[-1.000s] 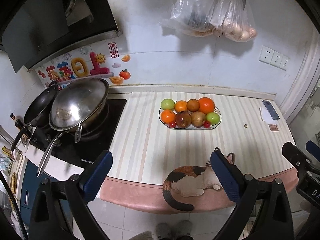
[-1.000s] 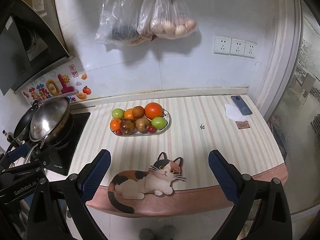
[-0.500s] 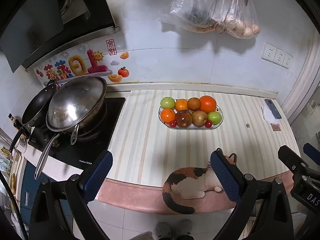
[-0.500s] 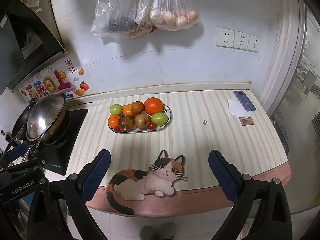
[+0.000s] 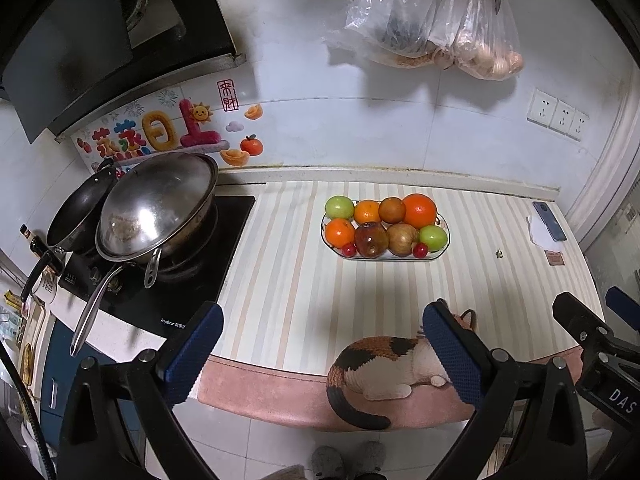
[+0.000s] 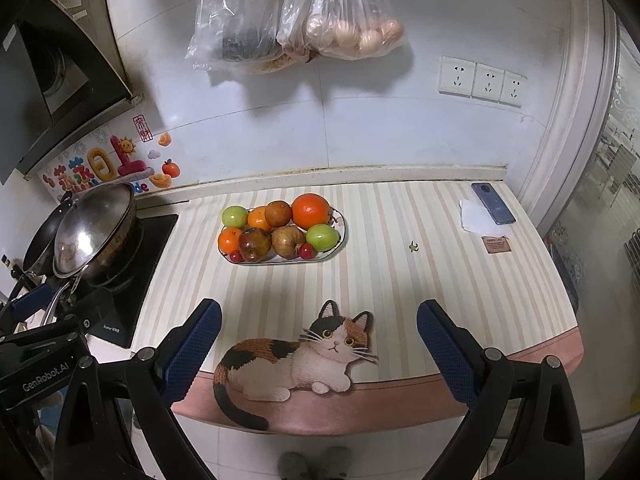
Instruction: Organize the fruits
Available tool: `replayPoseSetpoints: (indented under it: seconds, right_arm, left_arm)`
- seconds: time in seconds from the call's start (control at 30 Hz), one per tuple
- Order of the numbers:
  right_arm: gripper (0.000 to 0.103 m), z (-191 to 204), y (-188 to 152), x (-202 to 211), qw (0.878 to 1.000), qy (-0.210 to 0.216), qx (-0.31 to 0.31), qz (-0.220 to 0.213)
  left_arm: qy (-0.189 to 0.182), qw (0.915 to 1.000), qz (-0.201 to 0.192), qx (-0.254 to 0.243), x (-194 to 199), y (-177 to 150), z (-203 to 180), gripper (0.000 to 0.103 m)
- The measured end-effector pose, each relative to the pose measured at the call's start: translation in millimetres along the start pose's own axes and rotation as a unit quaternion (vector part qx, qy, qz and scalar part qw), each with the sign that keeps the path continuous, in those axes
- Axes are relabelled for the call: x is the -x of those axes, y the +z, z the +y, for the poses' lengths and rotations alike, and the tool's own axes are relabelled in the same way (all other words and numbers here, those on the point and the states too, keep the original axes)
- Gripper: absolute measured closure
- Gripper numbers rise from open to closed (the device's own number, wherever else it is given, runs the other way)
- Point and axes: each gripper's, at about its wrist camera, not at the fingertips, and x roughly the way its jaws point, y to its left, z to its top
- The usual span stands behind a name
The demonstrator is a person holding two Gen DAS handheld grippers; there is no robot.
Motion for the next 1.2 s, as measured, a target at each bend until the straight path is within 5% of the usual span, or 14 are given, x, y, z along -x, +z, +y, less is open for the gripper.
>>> replayPoseSetpoints:
  seconds: [1.2]
  right_arm:
    - [0.003,4,9,-12,1.0,0.004,0.011,0.005]
  left_arm:
    - [-0.005,1.0,-0.002,0.002,-3,5,-1,0.001]
